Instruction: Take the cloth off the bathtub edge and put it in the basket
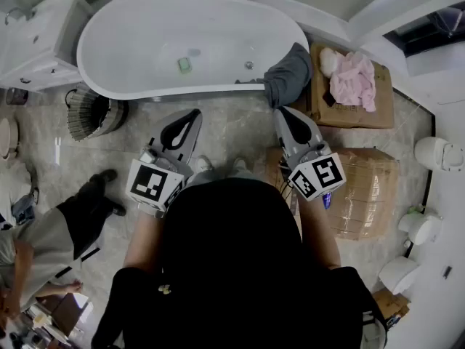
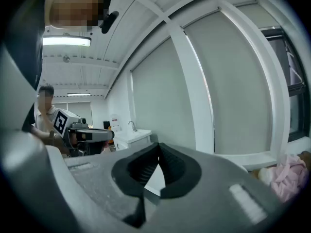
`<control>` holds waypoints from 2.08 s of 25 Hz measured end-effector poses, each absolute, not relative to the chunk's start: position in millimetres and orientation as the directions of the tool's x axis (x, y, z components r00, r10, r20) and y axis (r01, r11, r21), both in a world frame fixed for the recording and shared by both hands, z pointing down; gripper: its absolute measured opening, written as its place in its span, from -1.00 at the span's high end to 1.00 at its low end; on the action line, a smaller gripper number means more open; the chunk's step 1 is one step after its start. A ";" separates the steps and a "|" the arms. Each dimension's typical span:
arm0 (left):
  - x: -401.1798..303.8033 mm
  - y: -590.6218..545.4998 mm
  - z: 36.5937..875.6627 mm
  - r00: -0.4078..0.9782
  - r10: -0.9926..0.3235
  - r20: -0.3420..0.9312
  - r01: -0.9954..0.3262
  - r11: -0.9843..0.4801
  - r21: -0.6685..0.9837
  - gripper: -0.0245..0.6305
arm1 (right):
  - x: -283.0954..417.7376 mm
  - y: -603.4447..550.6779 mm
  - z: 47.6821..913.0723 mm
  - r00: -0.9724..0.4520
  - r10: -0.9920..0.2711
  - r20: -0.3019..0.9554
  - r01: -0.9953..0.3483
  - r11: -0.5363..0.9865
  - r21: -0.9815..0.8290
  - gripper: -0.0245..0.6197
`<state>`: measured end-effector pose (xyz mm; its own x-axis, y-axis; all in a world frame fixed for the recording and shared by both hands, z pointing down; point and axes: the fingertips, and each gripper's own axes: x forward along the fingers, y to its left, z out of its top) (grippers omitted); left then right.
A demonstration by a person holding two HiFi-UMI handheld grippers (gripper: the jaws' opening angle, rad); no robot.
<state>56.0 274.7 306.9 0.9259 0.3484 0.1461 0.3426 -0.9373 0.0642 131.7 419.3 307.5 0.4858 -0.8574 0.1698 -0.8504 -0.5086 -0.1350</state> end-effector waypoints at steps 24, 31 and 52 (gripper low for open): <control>118.6 217.6 348.3 0.895 0.382 0.232 0.363 -0.924 0.122 0.88 | 216.4 388.4 344.3 0.556 -0.806 0.202 -0.781 -0.590 -0.206 0.93; 211.6 229.7 363.9 0.899 0.325 0.292 0.296 -0.945 0.141 0.88 | 314.3 400.8 373.9 0.497 -0.830 0.252 -0.800 -0.551 -0.238 0.93; 366.0 295.5 418.0 0.868 0.238 0.435 0.181 -0.969 0.167 0.88 | 500.0 478.3 537.9 0.376 -0.766 0.521 -0.722 -0.595 -0.353 0.72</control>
